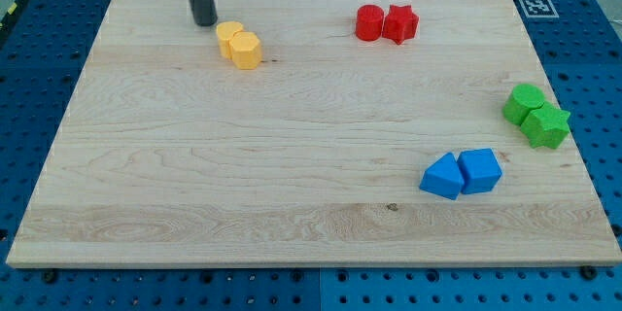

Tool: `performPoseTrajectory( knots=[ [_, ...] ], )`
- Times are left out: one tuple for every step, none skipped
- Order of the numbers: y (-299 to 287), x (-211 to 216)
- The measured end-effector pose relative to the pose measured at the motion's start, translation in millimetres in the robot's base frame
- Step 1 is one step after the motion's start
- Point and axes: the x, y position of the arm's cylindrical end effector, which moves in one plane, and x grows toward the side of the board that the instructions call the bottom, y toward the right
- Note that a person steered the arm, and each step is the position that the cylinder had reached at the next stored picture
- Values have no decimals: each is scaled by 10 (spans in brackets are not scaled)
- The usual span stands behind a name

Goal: Place the yellow hexagon to the left of the green star

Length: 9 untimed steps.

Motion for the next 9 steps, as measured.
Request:
performPoseTrajectory(
  knots=[
    [0, 455],
    [147, 716],
    [446, 748],
    [495, 601],
    [495, 548],
    [497, 421],
    [693, 408],
    [960, 407],
    [994, 231]
  ],
)
